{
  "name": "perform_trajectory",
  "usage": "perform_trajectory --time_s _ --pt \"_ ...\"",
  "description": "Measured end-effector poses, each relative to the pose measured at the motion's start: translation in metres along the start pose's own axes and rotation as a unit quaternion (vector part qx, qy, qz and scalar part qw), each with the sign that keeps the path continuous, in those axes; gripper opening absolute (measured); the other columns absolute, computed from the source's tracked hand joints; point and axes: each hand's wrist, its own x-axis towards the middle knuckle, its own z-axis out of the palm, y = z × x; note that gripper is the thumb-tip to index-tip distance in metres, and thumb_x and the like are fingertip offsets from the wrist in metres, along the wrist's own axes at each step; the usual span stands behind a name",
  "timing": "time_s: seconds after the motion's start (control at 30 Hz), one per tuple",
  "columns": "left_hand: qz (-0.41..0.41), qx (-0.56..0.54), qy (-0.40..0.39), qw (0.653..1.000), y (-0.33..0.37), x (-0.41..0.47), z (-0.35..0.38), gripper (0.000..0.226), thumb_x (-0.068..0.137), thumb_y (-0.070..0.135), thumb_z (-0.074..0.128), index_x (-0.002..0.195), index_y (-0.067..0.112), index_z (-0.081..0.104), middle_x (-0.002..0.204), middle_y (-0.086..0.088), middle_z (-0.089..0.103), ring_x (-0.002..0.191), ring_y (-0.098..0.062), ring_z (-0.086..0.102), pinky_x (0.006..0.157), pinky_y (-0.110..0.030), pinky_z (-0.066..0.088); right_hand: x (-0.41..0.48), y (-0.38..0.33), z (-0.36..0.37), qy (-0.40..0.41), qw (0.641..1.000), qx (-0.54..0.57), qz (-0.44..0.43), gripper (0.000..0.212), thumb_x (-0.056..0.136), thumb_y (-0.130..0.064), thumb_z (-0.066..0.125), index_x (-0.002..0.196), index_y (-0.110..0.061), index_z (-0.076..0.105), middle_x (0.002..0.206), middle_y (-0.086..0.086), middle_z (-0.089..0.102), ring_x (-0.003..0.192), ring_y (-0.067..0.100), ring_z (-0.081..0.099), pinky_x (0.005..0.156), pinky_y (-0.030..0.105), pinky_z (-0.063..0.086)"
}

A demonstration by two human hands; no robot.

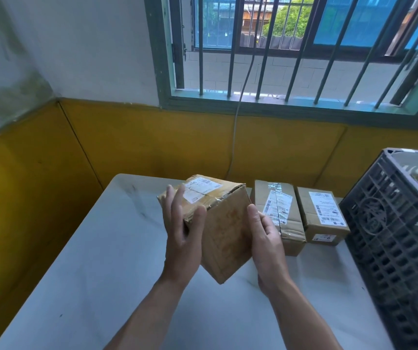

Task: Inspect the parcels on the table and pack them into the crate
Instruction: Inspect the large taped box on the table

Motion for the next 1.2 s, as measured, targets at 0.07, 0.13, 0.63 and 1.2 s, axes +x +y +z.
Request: perform_trajectory --time_s 0.07,0.13,0.63,1.2 --pt "-0.04 -0.014 0.032 0.999 0.002 0.003 0.003 0.07 0.078 0.081 0.038 0.142 0.067 0.013 0.166 0.024 0.002 0.154 -0.012 0.02 0.111 -0.047 0.047 -0.001 0.001 0.001 -0.004 1.0 -0.001 -0.004 0.046 0.08 -0.076 0.059 0.106 -0.039 0.068 0.106 -0.016 0.072 0.108 0.003 0.062 0.086 0.028 0.048" --pt "-0.092 -0.049 0.052 0.993 0.001 0.005 0.009 0.089 0.07 0.092 0.038 0.149 0.062 0.007 0.167 0.013 0.014 0.145 -0.016 0.038 0.098 -0.04 0.057 -0.002 0.002 -0.002 0.004 1.0 0.001 -0.013 0.045 0.077 -0.073 0.056 0.105 -0.04 0.068 0.102 -0.02 0.072 0.106 0.001 0.063 0.087 0.027 0.047" --pt "-0.125 -0.271 0.086 0.951 -0.013 -0.002 0.027 0.054 0.09 0.053 0.04 0.124 0.022 0.069 0.12 -0.009 0.074 0.111 -0.024 0.071 0.077 -0.035 0.06 0.009 -0.002 -0.047 -0.006 0.998 -0.025 -0.055 0.028 0.093 -0.054 0.059 0.103 -0.031 0.07 0.098 -0.008 0.075 0.093 0.007 0.068 0.077 0.024 0.052" --pt "-0.092 -0.176 0.066 0.978 -0.018 -0.006 0.039 0.066 0.089 0.058 0.039 0.13 0.013 0.063 0.122 -0.013 0.072 0.115 -0.03 0.068 0.095 -0.047 0.055 0.09 -0.061 -0.071 -0.04 0.988 -0.141 -0.047 0.07 0.072 -0.086 0.049 0.116 -0.034 0.061 0.117 -0.006 0.067 0.113 0.015 0.061 0.098 0.04 0.047"
